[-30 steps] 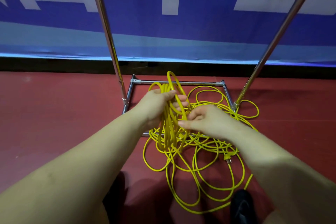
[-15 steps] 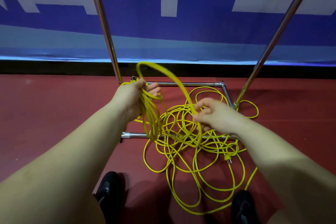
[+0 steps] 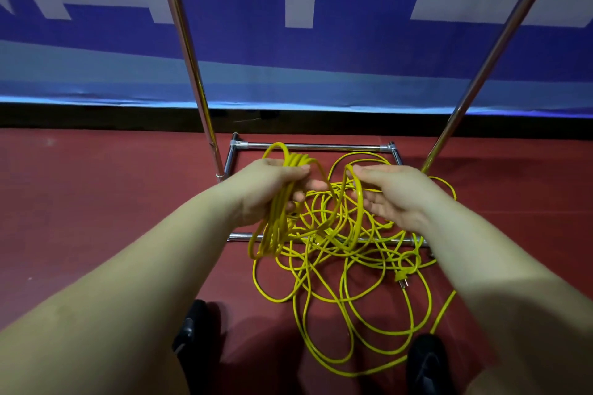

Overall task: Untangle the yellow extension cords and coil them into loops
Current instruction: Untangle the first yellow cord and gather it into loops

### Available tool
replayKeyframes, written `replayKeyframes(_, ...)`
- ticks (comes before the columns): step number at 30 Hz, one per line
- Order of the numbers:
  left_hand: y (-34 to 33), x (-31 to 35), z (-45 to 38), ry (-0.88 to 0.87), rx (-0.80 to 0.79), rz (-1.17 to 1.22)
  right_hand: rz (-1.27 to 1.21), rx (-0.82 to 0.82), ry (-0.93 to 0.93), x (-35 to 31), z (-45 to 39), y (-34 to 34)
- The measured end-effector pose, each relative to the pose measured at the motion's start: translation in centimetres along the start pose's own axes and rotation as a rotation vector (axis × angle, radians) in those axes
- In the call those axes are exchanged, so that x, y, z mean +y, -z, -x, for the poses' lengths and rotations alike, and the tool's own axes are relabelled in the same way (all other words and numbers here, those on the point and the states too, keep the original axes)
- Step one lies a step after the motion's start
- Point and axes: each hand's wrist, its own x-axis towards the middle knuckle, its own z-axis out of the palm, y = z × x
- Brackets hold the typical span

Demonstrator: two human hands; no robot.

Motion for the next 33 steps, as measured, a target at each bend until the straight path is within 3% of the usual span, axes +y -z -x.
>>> replayKeyframes(8, -1.9, -1.6, -0.4, 0.015, -0.065, -0.007, -0.444, -0.115, -0.057, -1.0, 0.3, -1.1)
replayKeyframes(14, -2.3, -1.9, -0.6, -0.006, -0.097, -0.031, -0.486, -0.160, -0.025, -1.2, 0.1, -1.3)
replayKeyframes(16, -2.2, -1.7, -0.7, -0.023, -0.061, 0.005, -0.331, -0.143, 0.018, -1.1, 0.2, -1.4)
replayKeyframes(19, -1.8, -1.0, -0.9, -0.050, 0.020, 0.134, 0.285, -0.130, 0.108, -0.2, 0.6, -1.3)
replayKeyframes(23, -1.3, -0.3, -1.0, -0.062, 0.171, 0.249, 0.910, -0.402, 0.112, 0.9, 1.6, -1.4)
replayKeyframes(27, -0.1, 0.2, -1.5, -0.070, 0.253, 0.409, 1.384, -0.440, 0.135, 2.1, 0.7, -0.4)
replayKeyframes(29, 0.8, 0.5, -1.8, -0.094, 0.280, 0.520, 1.482, -0.400, 0.147, 2.3, 0.1, 0.3)
replayKeyframes(33, 2.1, 0.9, -1.7, -0.119, 0.263, 0.617, 1.256, -0.199, 0.141, 1.8, -0.6, 1.7)
